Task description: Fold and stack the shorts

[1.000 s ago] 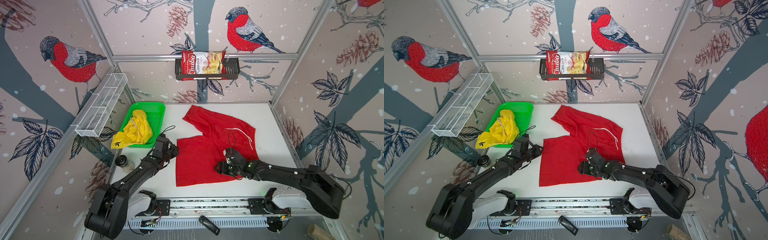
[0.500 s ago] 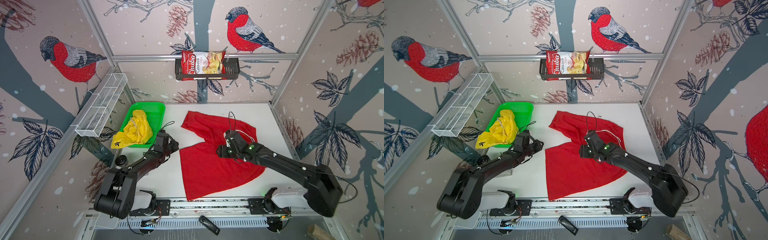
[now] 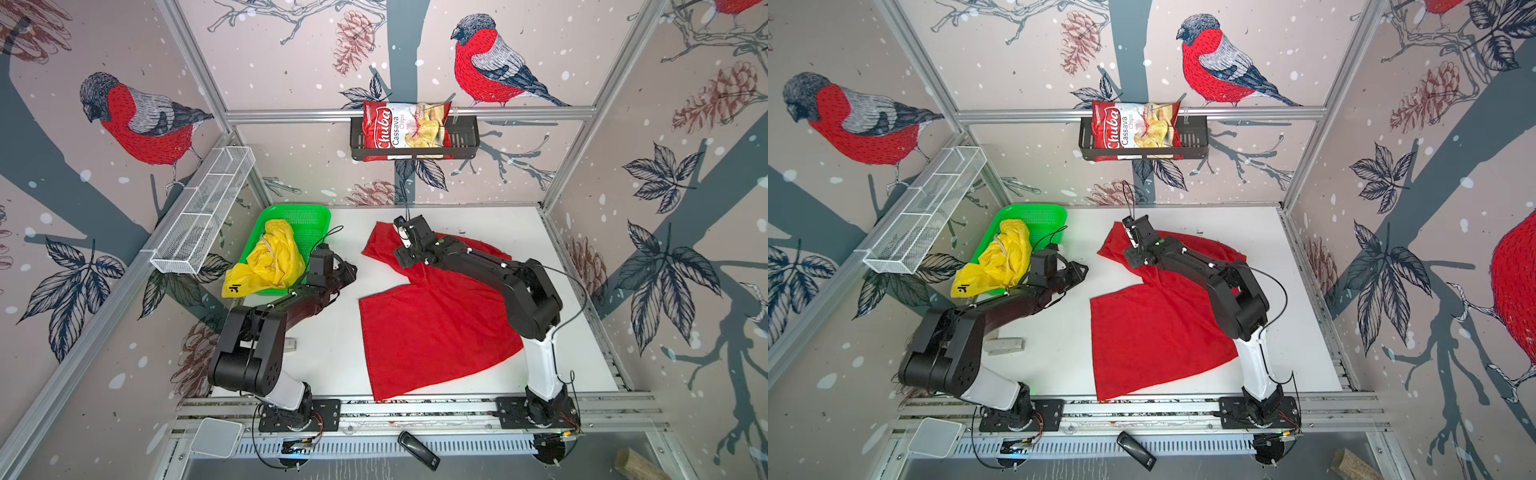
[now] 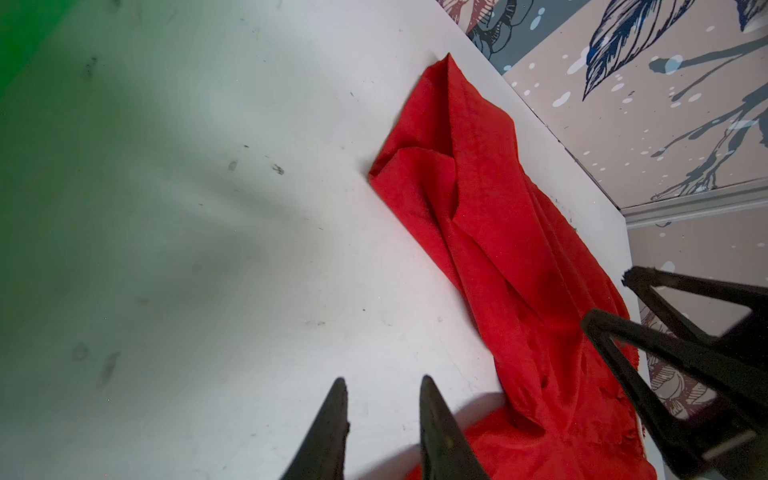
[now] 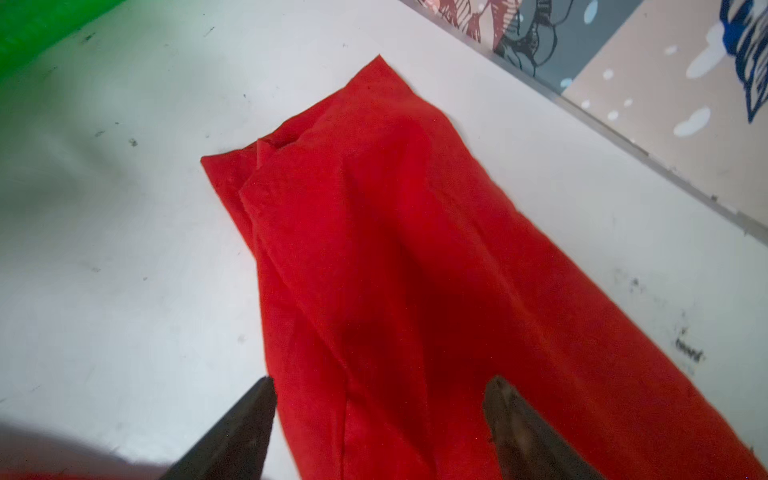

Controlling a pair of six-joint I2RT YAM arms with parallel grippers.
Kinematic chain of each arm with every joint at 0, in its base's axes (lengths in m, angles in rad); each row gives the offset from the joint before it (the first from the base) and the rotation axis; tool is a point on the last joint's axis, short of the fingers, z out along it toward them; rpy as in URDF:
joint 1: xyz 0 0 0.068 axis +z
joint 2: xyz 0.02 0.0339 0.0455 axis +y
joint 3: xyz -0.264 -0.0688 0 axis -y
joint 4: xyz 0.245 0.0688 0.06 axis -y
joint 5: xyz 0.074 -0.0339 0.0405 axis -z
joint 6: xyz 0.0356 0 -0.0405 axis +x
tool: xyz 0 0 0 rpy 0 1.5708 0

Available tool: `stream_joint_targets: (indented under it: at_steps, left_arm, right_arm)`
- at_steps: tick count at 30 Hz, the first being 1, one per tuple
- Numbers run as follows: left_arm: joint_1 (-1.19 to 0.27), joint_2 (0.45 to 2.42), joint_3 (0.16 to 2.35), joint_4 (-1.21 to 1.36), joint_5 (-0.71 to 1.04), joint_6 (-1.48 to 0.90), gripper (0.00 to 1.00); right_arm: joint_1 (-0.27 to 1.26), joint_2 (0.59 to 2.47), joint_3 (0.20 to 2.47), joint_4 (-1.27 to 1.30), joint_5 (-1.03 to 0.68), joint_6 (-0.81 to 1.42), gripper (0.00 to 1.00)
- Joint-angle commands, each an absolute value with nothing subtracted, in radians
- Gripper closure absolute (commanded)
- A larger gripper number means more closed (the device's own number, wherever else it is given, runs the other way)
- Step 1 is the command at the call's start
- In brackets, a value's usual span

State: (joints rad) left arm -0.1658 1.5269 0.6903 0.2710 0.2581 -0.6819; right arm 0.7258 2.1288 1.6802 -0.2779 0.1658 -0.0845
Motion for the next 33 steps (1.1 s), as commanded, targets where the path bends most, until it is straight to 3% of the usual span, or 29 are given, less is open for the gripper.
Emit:
stream_joint_targets:
  at_steps: [1,13,14,18,22,28,33]
  left_arm:
    - [-0.143,1.506,0.69,0.266,0.275,-0.656,0.69]
    - [-0.11,1.503,0.698,0.258,0.276,-0.629,0.7]
    - [-0.109,1.505,0.698,0.258,0.276,-0.629,0.7]
    - [-0.109,1.517,0.711,0.258,0.28,-0.618,0.7]
    - [-0.109,1.521,0.723,0.277,0.294,-0.569,0.7]
    - [-0.11,1.495,0.725,0.352,0.331,-0.46,0.67]
    - [-0.115,1.517,0.774,0.371,0.384,-0.371,0.64]
  right_arm:
    - [0.71,2.213,1.783,-0.269,0.117,-0.155,0.19]
    - [0.681,2.434,2.048,-0.339,-0.062,-0.146,0.24]
    - [0.677,2.441,2.057,-0.339,-0.073,-0.141,0.28]
    - [0.645,2.449,2.081,-0.342,-0.132,-0.08,0.61]
    - [0.601,2.388,2.04,-0.304,-0.27,0.002,0.82]
    - [0.543,2.228,1.845,-0.103,-0.516,0.176,0.94]
    - [0.504,2.19,1.778,0.021,-0.685,0.323,0.98]
